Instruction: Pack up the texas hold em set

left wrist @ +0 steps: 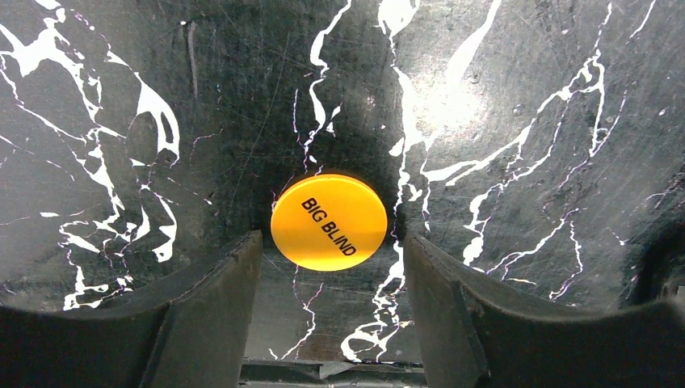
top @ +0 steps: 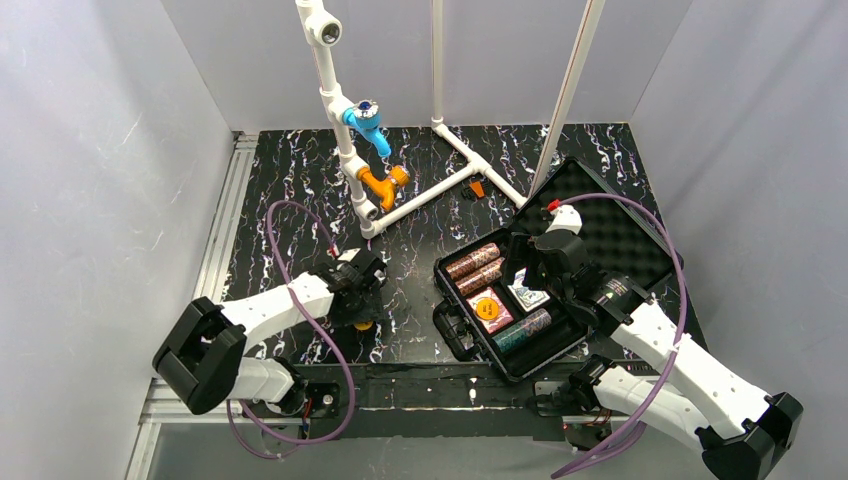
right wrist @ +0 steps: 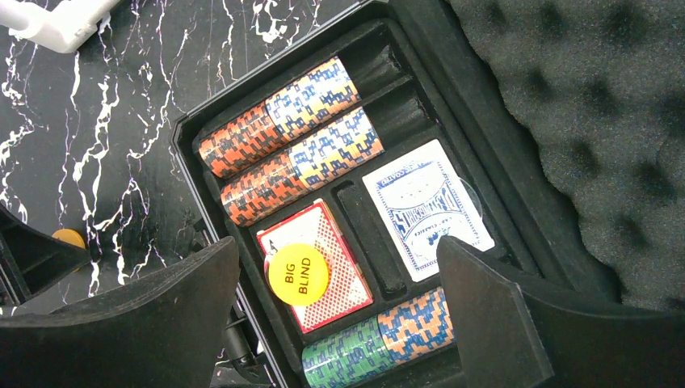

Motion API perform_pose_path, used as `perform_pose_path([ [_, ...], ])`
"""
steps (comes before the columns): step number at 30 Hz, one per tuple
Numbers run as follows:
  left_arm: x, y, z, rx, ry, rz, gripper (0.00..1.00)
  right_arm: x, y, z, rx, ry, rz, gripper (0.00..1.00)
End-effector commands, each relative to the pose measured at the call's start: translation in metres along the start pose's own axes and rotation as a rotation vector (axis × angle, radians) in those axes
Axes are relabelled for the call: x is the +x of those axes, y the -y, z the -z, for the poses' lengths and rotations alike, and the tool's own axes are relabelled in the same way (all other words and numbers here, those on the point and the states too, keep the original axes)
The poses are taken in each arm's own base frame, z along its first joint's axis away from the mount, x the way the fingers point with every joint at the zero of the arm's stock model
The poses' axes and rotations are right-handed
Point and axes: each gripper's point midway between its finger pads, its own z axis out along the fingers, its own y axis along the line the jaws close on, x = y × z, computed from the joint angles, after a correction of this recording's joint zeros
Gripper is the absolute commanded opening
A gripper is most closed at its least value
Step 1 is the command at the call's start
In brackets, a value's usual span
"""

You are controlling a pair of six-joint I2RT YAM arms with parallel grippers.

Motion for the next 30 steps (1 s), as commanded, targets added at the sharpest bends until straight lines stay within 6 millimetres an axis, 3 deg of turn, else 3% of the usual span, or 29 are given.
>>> perform_pose_path([
  [1,0.013,-0.02,-0.007,-0.106,-0.036,-0.045,0.62,-0.017,-0.009,0.006,-0.029,0.044,-0.015,1.0],
  [12,0.015,-0.031,-0.014,-0.199,-0.034,-0.074,0.6,-0.015,-0.007,0.007,-0.029,0.045,-0.018,1.0],
  [18,0.014,-0.034,-0.017,-0.23,-0.023,-0.079,0.51,-0.015,-0.006,0.008,-0.026,0.048,-0.021,1.0],
  [21,0.013,-0.033,-0.016,-0.225,-0.014,-0.088,0.44,-0.015,-0.006,0.008,-0.027,0.047,-0.023,1.0],
  [30,0.012,-0.007,0.005,-0.067,0.049,-0.178,0.41,-0.021,-0.02,0.014,-0.096,0.049,-0.034,1.0],
])
